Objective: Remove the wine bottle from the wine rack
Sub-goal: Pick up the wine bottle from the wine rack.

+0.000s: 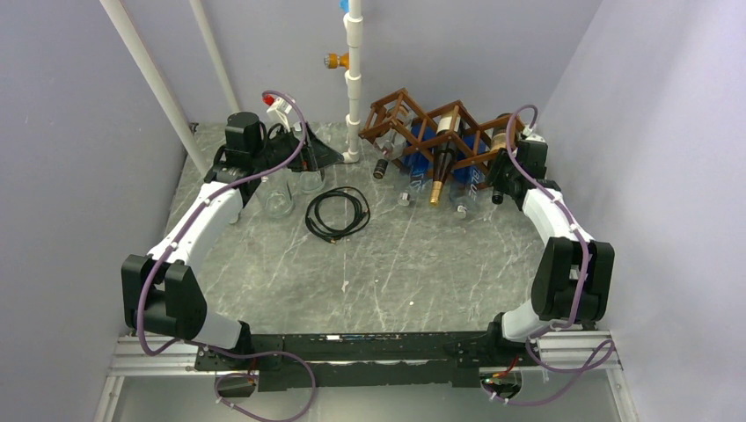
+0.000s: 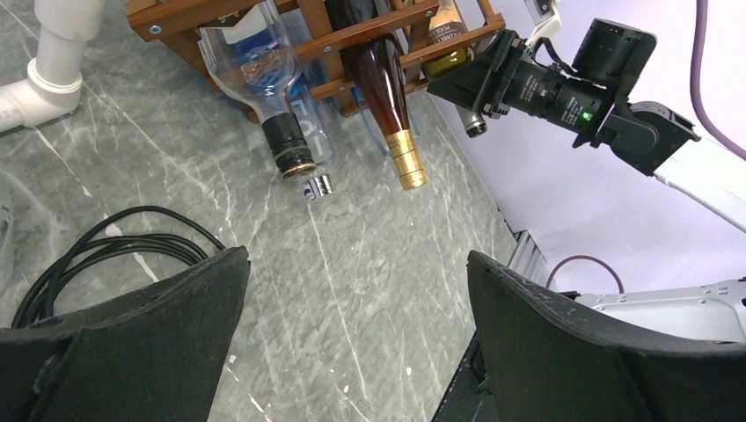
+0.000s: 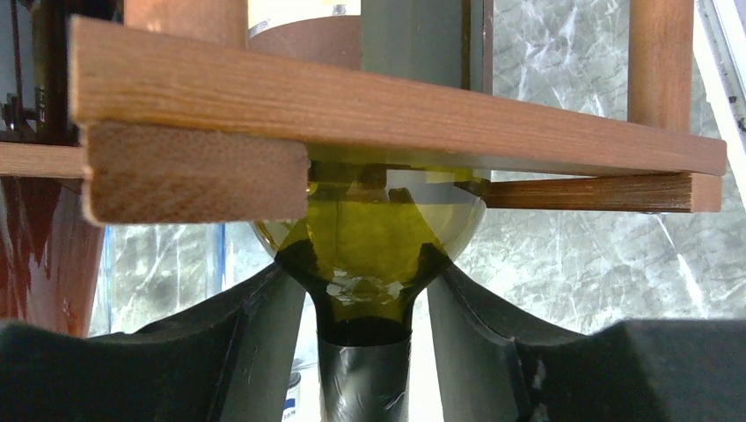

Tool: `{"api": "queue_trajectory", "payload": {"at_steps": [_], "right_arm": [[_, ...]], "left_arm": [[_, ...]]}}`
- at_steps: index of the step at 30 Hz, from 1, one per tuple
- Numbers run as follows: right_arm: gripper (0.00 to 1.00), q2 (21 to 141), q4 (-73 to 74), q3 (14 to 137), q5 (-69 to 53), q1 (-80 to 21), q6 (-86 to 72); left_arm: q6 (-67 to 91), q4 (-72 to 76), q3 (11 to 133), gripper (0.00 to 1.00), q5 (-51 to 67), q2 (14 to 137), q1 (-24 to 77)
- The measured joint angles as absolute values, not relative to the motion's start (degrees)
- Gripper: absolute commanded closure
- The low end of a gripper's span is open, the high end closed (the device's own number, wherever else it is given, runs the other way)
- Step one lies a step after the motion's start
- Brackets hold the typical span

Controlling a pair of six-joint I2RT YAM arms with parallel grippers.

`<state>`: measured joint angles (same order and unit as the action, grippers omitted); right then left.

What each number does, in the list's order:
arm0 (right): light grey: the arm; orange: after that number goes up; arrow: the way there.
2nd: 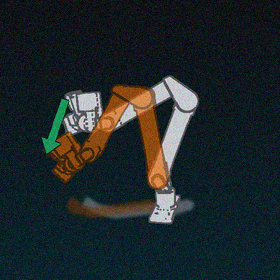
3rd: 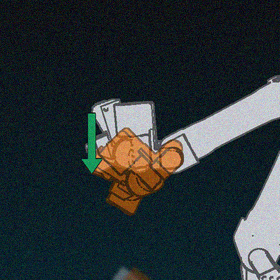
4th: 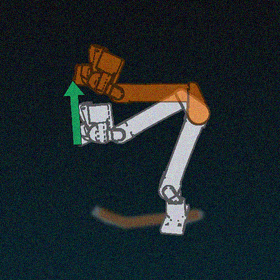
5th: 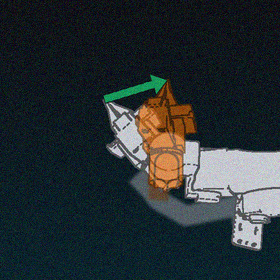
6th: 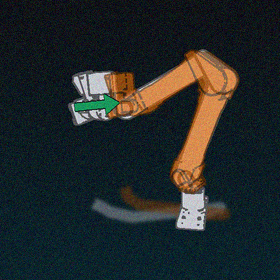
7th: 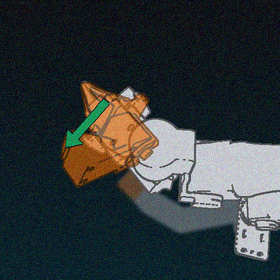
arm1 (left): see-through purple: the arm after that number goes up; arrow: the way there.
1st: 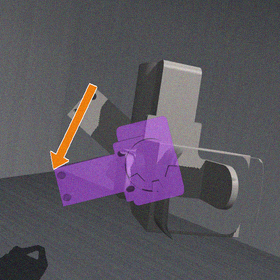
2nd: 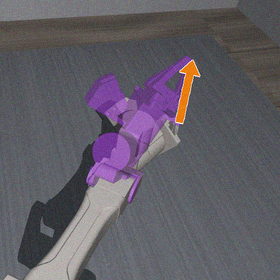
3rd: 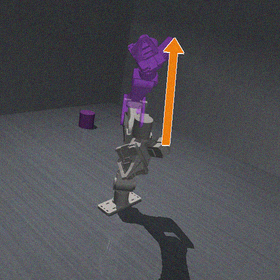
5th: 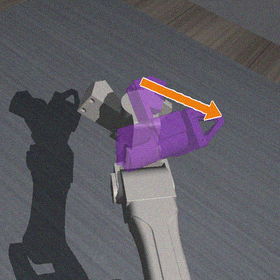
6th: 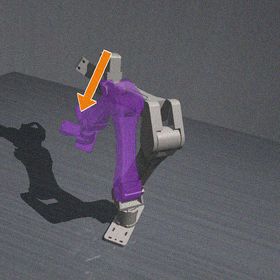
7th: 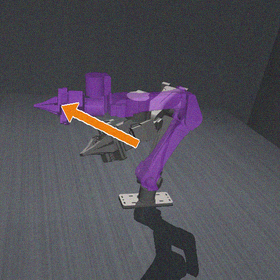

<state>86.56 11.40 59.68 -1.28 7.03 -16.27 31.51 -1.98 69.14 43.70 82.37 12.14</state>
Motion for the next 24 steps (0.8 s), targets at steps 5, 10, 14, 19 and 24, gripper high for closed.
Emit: {"api": "queue_trajectory", "payload": {"at_steps": [5, 10, 14, 19, 24], "right_arm": [[0.54, 86.59, 11.03, 59.16, -1.54, 7.05, -16.34], [0.78, 86.59, 10.59, 58.65, -1.98, 7.09, -16.27], [1.0, 86.52, 9.65, 58.06, -2.52, 7.4, -16.29], [1.0, 84.9, 8.58, 56.18, -4.16, 7.97, -16.47], [1.0, 80.23, 8.64, 51.94, -6.02, 8.4, -16.71]], "left_arm": [[31.09, -1.98, 69.14, 0.0, 43.7, 82.37, 12.14], [31.09, -1.98, 69.14, 0.0, 43.72, 82.37, 12.14], [31.09, -2.0, 69.14, 0.01, 43.72, 82.37, 12.14], [31.09, -2.0, 69.14, 0.01, 43.72, 82.37, 12.14], [31.09, -2.0, 69.14, 0.01, 43.72, 82.37, 12.14]]}}
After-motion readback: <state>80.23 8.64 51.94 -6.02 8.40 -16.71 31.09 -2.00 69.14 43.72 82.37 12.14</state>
